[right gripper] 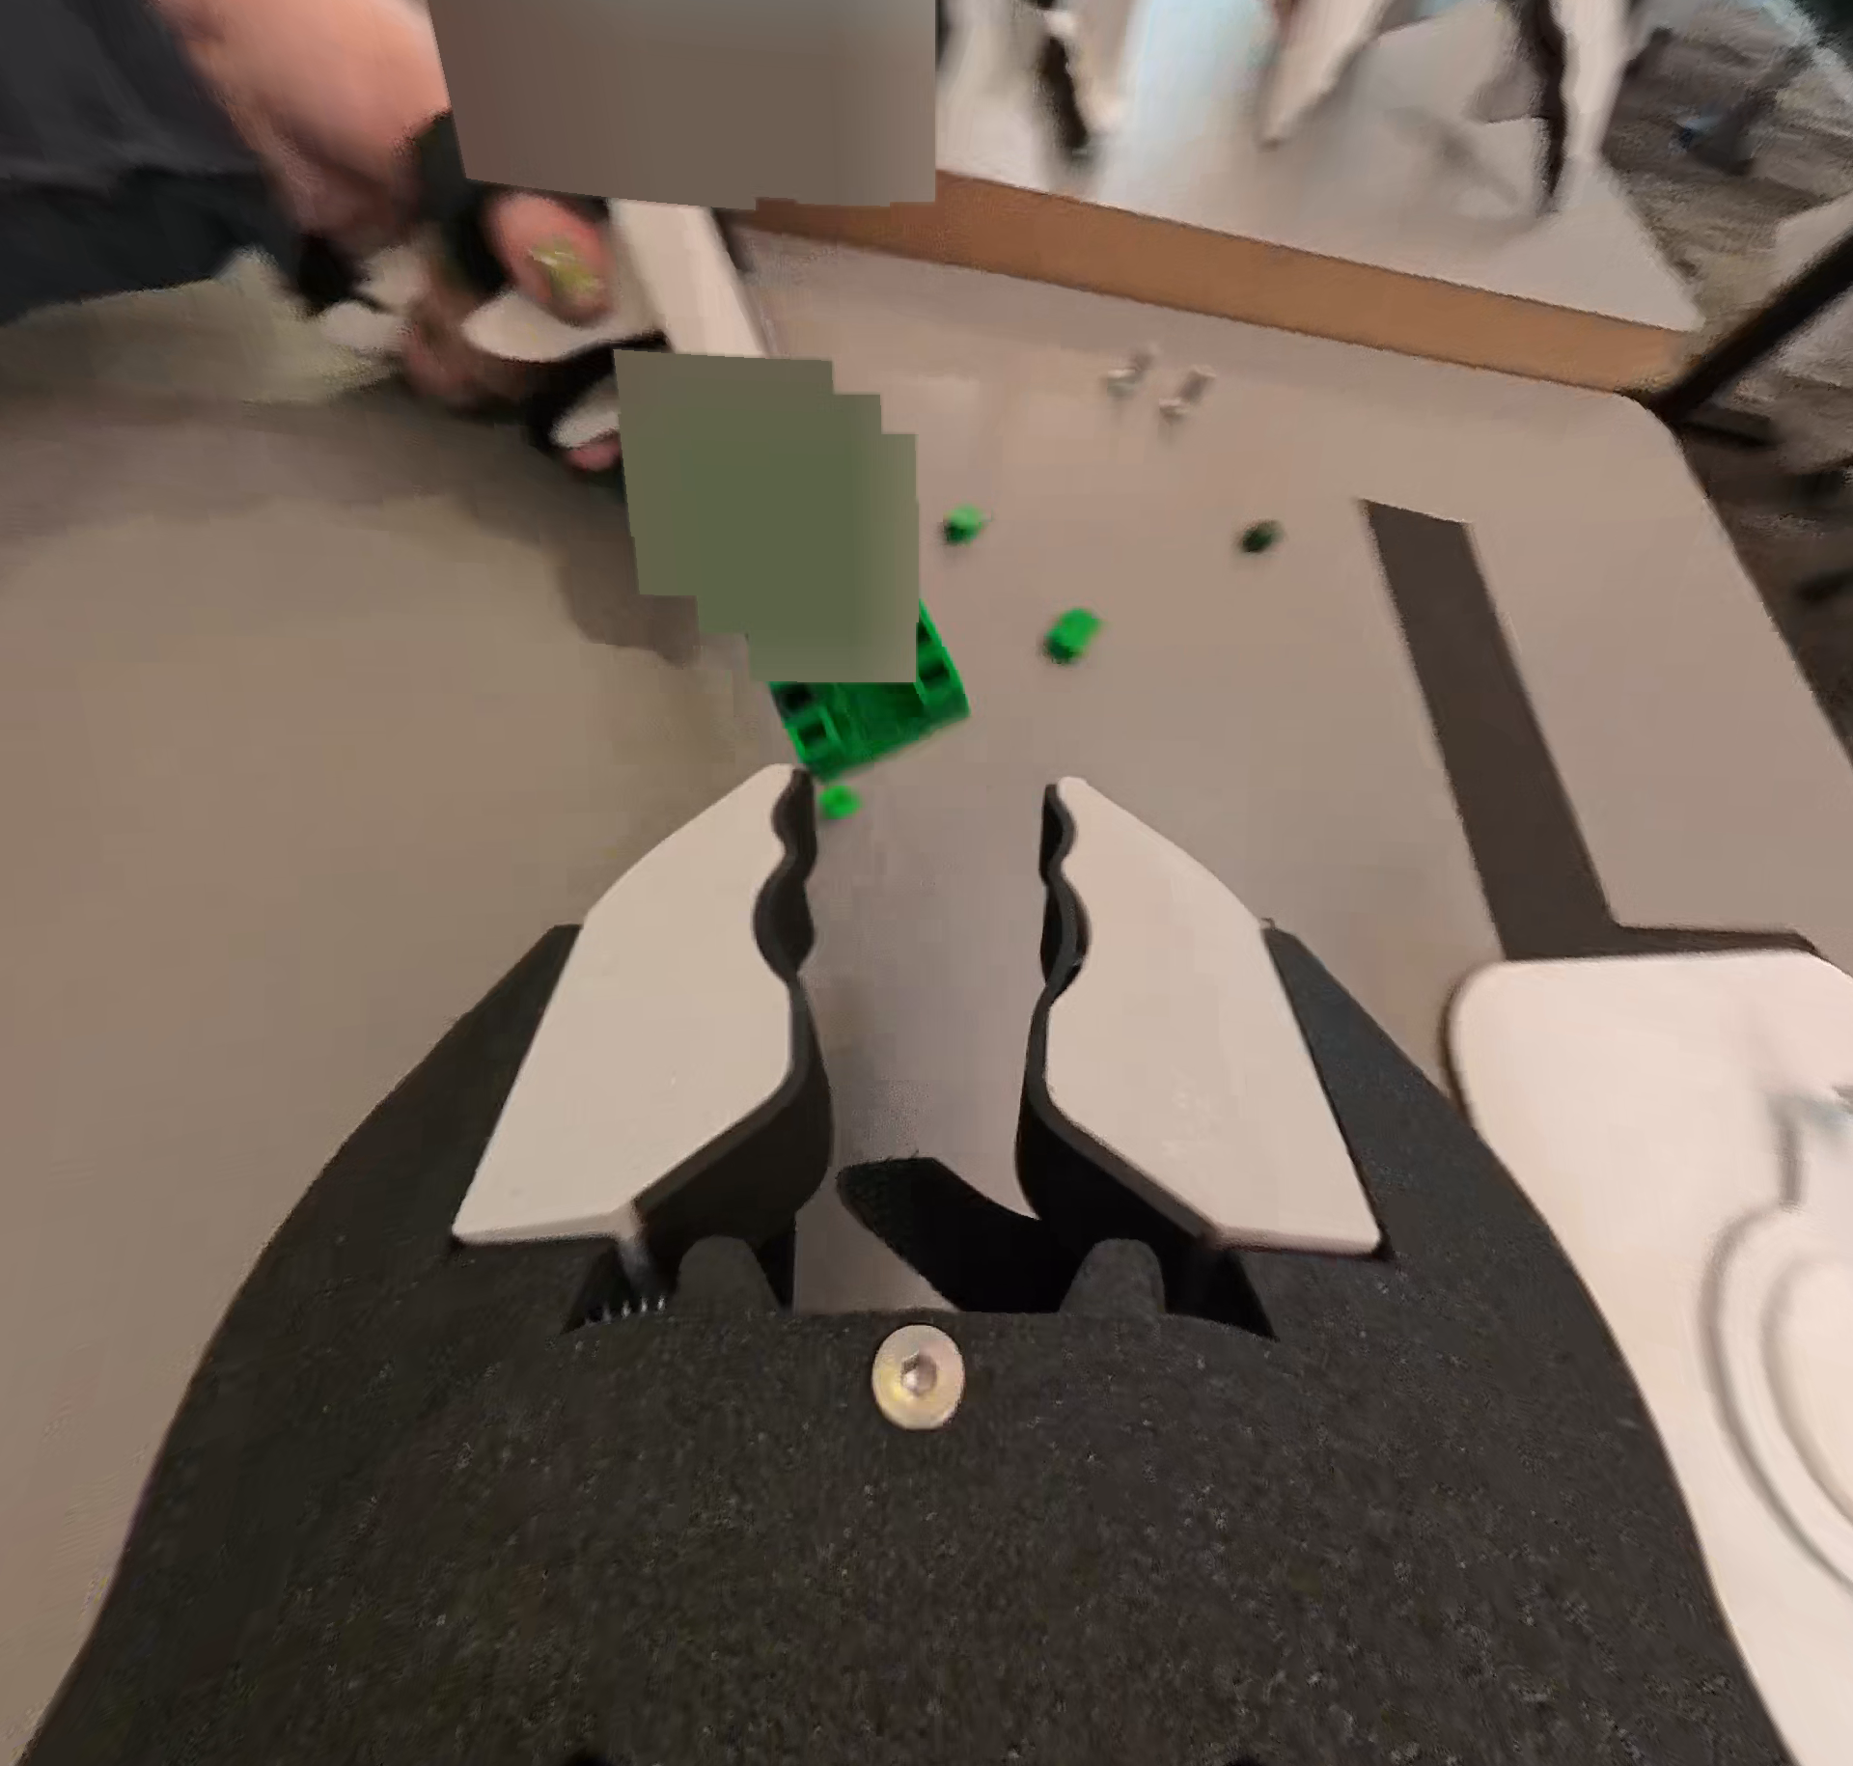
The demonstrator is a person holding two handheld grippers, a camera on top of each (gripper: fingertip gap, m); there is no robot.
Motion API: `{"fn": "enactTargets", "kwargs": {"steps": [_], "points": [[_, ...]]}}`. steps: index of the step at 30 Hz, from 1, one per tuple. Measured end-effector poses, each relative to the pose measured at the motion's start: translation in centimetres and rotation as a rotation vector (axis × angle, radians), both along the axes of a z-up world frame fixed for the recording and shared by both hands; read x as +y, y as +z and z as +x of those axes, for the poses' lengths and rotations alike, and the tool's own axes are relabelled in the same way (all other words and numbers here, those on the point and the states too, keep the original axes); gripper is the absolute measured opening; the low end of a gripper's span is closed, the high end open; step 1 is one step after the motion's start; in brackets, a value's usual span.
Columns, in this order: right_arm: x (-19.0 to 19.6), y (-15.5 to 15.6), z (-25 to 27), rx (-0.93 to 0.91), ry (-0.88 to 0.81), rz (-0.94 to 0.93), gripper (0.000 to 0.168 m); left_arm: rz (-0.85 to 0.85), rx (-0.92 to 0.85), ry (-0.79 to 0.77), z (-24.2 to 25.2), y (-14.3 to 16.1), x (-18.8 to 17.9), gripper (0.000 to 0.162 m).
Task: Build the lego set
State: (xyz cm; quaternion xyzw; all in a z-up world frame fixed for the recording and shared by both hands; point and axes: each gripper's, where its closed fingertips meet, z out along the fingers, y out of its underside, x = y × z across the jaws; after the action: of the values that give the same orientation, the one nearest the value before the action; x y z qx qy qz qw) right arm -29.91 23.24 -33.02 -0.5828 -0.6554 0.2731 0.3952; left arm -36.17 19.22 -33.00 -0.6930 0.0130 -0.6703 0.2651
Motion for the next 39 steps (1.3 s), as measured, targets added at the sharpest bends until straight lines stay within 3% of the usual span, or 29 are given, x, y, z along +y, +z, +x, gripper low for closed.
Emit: {"fn": "enactTargets", "kwargs": {"steps": [1,6,10,14,19,22,26,28,33,37,39], "points": [[1.8,-0.3,-0.5,0.005,-0.064,-0.001,0.028,0.003,0.01,0.089,-1.5,-0.1,0.9,0.006],[5.7,-2.9,-4.7,-0.062,-0.154,-0.11,0.025,0.073,-0.007,0.485,-7.9,1.0,3.6,0.006],[6.0,-4.7,-7.4,-0.158,-0.176,-0.166,0.026,0.098,0.018,0.59,-9.6,1.1,4.1,0.005],[5.5,-6.3,-8.7,-0.258,-0.186,-0.226,0.027,0.089,-0.005,0.565,-9.2,1.2,4.1,0.006],[5.2,-6.0,-8.6,-0.269,-0.149,-0.14,0.012,0.074,0.002,0.559,-9.0,0.9,4.2,0.006],[4.5,-3.9,-7.5,-0.148,-0.085,0.095,0.012,0.05,0.029,0.54,-8.6,0.4,4.1,0.006],[1.4,0.6,-4.9,0.076,0.059,0.703,0.012,-0.01,0.056,0.422,-6.6,-0.6,3.7,0.006],[-0.2,1.6,-3.7,0.082,0.091,0.904,0.012,-0.054,0.059,0.302,-4.5,-1.2,3.0,0.006],[-2.9,-0.3,-2.2,-0.032,0.222,0.76,0.012,-0.121,0.062,0.016,0.4,-2.0,0.7,0.005],[-3.5,0.9,-2.1,0.016,0.248,0.644,0.012,-0.133,0.061,-0.032,1.1,-2.1,0.2,0.006],[-3.4,1.0,-2.3,-0.018,0.262,0.712,0.012,-0.138,0.055,-0.032,1.1,-2.1,0.2,0.006]]}}
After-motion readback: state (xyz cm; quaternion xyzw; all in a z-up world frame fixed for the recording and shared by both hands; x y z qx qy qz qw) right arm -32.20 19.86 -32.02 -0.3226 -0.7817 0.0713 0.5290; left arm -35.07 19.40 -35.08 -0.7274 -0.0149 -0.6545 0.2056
